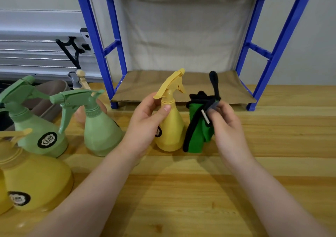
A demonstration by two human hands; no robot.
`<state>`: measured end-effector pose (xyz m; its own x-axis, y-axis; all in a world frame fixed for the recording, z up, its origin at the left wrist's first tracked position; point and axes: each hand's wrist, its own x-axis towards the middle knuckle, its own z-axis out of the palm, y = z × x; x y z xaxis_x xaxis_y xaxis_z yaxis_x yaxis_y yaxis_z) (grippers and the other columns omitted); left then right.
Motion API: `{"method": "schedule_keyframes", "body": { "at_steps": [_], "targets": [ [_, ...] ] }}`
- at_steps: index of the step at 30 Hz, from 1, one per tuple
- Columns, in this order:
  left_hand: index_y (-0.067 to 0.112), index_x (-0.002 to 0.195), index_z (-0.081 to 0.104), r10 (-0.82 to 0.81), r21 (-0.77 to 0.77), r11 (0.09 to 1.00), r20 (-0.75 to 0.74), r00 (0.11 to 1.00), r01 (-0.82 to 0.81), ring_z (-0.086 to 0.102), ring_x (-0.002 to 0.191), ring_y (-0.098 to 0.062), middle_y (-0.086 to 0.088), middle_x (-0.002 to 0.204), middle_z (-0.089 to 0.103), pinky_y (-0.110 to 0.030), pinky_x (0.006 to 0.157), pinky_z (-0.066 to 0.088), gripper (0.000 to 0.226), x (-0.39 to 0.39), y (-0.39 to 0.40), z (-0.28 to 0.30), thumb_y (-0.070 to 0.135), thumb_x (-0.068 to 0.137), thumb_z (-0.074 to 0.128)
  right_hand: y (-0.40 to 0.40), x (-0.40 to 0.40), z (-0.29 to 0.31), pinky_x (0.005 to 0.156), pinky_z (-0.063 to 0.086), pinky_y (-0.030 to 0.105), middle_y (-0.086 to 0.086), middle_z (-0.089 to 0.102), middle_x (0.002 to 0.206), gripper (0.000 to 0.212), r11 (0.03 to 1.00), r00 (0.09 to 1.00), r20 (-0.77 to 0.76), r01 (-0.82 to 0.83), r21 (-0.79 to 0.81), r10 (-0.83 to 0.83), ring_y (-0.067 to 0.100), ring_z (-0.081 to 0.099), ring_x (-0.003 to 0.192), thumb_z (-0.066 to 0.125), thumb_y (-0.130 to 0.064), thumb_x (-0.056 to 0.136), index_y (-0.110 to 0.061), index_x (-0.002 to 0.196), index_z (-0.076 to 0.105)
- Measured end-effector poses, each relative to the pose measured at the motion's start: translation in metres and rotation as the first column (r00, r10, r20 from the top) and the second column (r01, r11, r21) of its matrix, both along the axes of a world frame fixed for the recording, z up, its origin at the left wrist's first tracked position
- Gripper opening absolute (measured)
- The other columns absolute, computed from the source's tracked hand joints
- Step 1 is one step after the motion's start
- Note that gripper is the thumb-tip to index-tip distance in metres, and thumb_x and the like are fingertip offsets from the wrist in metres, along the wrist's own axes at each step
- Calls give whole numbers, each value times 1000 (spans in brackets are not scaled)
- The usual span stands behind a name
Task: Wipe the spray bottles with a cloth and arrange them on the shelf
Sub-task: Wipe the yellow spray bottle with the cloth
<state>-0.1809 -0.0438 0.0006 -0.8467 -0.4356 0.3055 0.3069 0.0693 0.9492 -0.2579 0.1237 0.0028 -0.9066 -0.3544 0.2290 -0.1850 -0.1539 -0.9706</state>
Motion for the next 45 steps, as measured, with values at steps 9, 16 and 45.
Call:
{"method": "schedule_keyframes", "body": {
  "at_steps": [9,16,45],
  "targets": [
    [16,115,64,-72,97,992,-47,996,76,65,111,-22,-6,115,70,-40,94,51,28,-3,24,0,11,88,66,-10,16,-19,99,47,22,-13,61,128,47,984,925,-356,-79,158,132,1,56,120,64,-9,91,-21,135,50],
    [10,116,63,-52,140,988,-103,993,66,67,104,-19,-8,109,71,-26,82,53,25,-1,28,4,5,92,60,-15,14,-18,110,35,23,-20,42,143,71,927,868,-455,-15,375,199,-4,37,135,60,-40,87,-36,149,28],
    [20,104,63,-34,361,930,-117,993,74,61,106,-19,-5,116,67,-38,91,50,21,1,1,14,19,83,63,-13,15,-28,119,28,34,-9,24,158,93,883,873,-441,26,469,208,2,19,146,54,-60,79,-25,155,15]
  ]
}}
